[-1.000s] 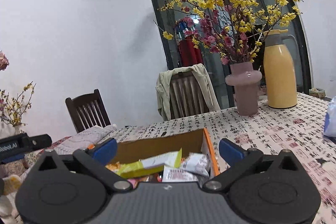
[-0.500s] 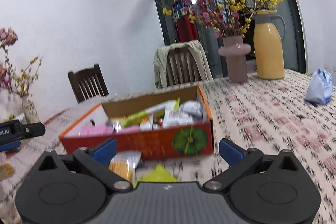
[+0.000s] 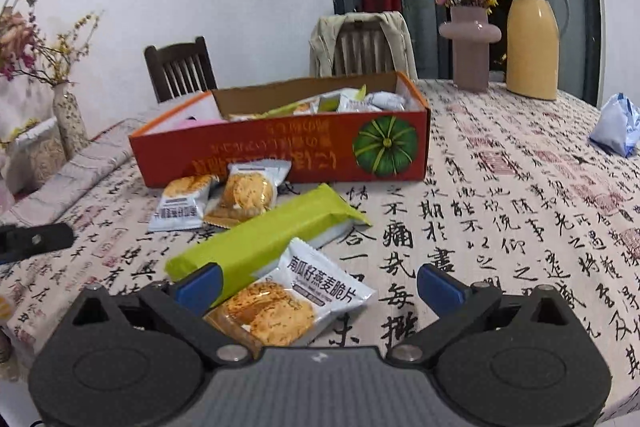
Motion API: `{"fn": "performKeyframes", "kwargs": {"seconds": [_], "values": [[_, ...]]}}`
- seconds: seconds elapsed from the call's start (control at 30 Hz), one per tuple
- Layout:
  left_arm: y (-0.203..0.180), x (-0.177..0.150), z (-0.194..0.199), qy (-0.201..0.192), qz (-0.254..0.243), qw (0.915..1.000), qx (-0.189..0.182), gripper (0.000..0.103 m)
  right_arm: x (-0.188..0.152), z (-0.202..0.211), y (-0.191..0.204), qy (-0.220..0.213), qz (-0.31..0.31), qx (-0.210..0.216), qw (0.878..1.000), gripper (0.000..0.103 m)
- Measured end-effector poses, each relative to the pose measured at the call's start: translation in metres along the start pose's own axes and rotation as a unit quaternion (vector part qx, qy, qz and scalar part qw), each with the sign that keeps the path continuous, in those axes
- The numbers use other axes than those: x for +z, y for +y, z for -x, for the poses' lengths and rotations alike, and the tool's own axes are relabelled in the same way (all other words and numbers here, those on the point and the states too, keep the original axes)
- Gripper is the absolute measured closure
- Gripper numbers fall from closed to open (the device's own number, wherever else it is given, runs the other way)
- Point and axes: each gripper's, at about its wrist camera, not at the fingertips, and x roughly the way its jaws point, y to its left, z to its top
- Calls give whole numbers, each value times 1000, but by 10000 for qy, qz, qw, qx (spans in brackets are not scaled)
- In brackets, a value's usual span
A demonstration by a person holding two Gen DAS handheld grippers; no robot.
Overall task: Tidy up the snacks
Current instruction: 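Move both grippers back toward the remaining snacks on the table, then grasp an orange biscuit packet with the right gripper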
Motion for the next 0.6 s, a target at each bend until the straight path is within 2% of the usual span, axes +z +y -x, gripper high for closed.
{"fn": "performKeyframes", "kwargs": {"seconds": [0.13,0.3,0.6], "values": [[1,2,1,-13,31,10000,-2,0,-1,-12,2,204,-125,-287,9993,0],[-2,1,1,34,9,10000,-39,0,-6,-15,9,247,97,-638,9976,0],[-1,0,1,75,28,10000,-51,0,-21,-6,8,-93,95,-838,9964,0]]}}
